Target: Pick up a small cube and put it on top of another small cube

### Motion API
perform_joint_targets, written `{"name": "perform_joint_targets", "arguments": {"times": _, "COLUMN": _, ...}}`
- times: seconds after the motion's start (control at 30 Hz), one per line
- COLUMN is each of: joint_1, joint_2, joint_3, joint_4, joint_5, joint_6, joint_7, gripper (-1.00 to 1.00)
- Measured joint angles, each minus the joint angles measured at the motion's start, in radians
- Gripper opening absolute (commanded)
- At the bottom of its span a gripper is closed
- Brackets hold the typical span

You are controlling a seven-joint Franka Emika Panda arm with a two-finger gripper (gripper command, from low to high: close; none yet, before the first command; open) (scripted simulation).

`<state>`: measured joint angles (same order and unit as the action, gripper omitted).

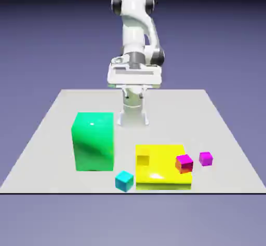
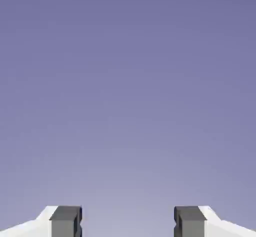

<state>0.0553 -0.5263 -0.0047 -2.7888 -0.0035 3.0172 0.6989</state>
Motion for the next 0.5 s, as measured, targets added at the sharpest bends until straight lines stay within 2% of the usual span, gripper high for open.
{"name": "perform_joint_targets", "arguments": {"times": 0.5, "joint_1": 0.54, "joint_2": 0.544, "joint_3": -0.059, "joint_4": 0.264, "joint_5": -0.043, "joint_6": -0.246, "joint_7": -0.524, "gripper": 0.0}}
